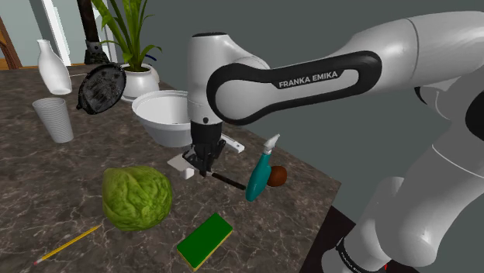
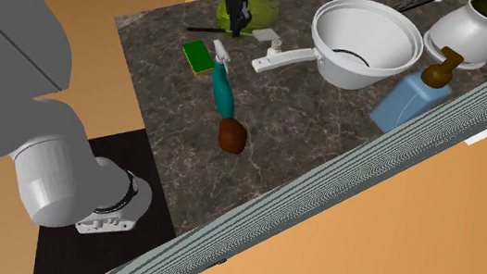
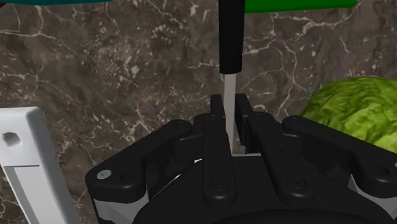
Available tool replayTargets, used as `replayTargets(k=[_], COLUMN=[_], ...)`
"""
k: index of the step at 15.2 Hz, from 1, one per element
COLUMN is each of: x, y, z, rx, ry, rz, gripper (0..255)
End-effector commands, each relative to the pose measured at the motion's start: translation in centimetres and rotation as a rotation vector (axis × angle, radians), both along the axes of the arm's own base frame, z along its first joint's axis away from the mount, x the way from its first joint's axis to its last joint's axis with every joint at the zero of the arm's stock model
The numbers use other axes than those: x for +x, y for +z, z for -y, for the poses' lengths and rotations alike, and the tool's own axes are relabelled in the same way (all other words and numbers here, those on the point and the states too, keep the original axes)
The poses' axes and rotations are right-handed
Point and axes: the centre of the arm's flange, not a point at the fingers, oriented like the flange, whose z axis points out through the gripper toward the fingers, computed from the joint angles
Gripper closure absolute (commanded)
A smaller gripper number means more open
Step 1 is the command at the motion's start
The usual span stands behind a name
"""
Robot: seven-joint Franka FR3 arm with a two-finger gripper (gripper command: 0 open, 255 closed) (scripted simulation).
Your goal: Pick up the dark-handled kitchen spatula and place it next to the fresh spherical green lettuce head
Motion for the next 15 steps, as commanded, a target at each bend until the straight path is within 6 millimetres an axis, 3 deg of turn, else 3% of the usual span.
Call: replayTargets(k=[1,15], x=[0.1,0.1], y=[-1.1,-8.5], z=[0.0,0.0], rx=[0.000,0.000], ry=[0.000,0.000], rz=[0.000,0.000], gripper=[255,255])
